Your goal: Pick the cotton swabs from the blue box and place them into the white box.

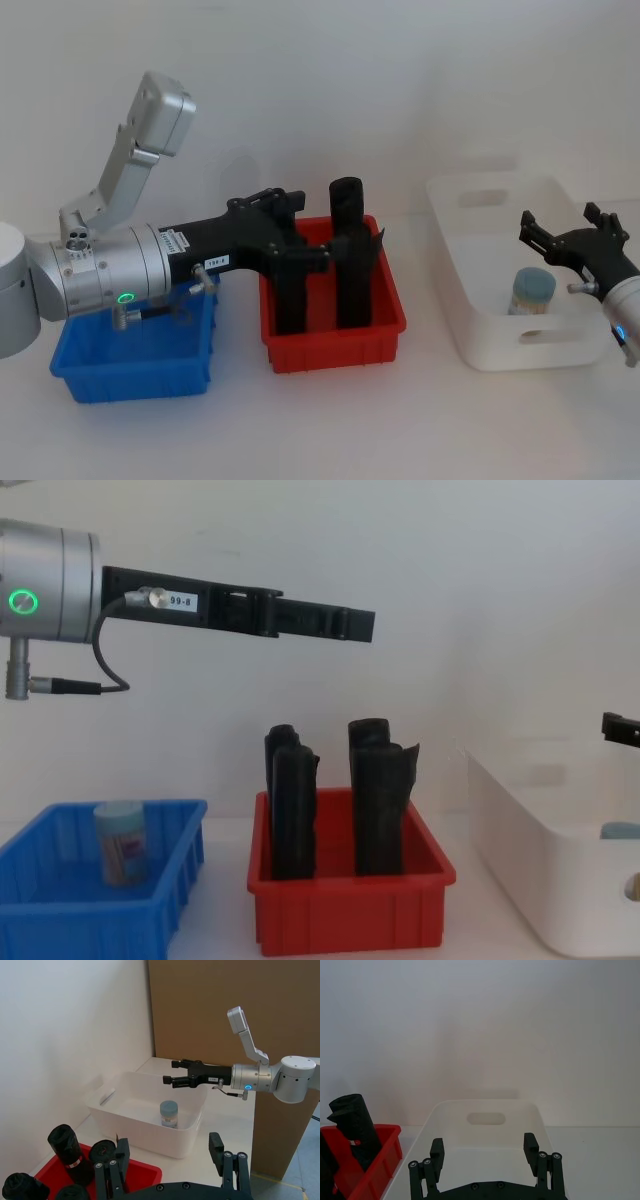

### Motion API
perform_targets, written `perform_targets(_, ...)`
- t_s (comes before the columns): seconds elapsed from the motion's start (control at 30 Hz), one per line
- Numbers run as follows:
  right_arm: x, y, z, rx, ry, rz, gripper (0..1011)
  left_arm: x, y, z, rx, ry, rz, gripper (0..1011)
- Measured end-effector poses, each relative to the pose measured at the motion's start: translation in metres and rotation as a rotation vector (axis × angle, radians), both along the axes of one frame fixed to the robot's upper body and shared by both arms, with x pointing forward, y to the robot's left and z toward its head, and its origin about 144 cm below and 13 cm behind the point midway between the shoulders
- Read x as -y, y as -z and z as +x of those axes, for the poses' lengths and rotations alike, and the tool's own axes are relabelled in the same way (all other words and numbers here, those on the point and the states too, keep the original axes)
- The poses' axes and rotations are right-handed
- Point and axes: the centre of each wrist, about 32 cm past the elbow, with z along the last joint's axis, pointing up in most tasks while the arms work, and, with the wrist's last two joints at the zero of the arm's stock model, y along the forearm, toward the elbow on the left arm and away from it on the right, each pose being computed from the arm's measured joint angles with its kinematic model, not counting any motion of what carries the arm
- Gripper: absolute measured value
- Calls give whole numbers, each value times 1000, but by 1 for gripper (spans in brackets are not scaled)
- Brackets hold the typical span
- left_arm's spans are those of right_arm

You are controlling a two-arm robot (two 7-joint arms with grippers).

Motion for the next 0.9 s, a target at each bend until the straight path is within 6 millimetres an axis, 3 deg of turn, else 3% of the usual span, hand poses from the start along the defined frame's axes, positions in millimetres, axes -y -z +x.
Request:
perform_targets(0.5, -1, 0, -3, 2, -5, -2, 1002, 1, 2, -1, 2, -11, 2, 1004)
perform_targets(0.9, -12, 3, -30, 14, -50, -22, 1002, 13, 24, -10, 47, -115, 20, 1004)
